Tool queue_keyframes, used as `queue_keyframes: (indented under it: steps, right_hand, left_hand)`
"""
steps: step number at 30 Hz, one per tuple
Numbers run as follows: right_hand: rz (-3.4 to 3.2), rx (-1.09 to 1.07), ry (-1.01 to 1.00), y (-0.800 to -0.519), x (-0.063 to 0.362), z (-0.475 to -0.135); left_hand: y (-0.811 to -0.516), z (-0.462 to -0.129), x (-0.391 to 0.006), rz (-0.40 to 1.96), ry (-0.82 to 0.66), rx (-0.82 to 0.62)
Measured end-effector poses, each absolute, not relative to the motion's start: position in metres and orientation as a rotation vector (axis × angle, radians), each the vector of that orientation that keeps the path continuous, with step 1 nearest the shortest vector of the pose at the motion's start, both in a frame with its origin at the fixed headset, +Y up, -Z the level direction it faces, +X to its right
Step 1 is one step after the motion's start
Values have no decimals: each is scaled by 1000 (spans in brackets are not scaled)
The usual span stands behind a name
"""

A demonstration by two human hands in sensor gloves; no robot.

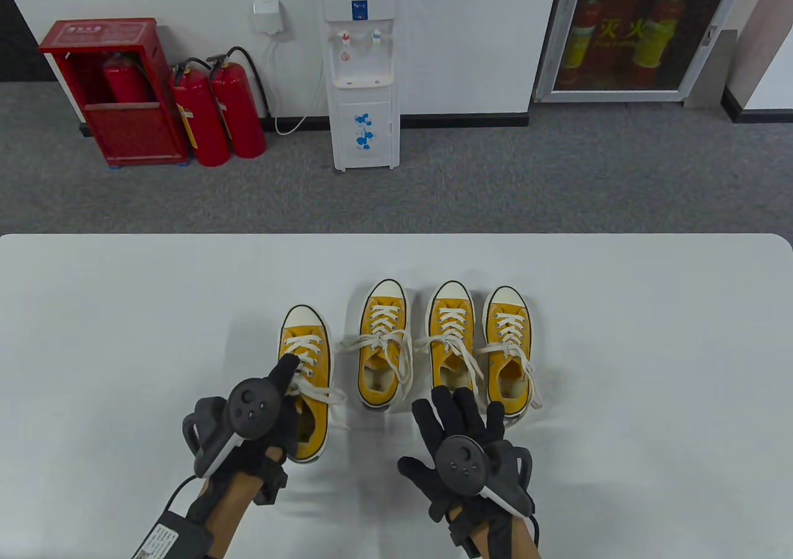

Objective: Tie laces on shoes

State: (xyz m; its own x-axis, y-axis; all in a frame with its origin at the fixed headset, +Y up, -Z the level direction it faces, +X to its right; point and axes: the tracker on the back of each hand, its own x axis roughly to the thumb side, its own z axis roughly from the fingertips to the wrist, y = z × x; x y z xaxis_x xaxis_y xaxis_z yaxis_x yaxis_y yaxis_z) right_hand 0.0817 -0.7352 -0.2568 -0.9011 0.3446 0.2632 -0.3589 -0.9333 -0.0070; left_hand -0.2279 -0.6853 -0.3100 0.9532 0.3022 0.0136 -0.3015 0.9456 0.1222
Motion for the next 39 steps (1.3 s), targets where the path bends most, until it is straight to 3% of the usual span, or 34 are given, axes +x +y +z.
queue_keyframes:
  steps: [8, 18, 29, 39]
  right_hand:
    - [2752, 367, -78, -735, 82, -257]
    - [2757, 378, -73, -736, 80, -257]
    - [2764, 386, -67, -737, 79, -257]
    - [2772, 389, -63, -737, 77, -257]
  left_hand:
    - [-675, -356, -230, 302, 66, 157]
    - [-709, -389, -231, 306, 92, 160]
    - [-745, -409, -232, 332, 93, 88]
    - [-747, -406, -245, 320, 96, 33]
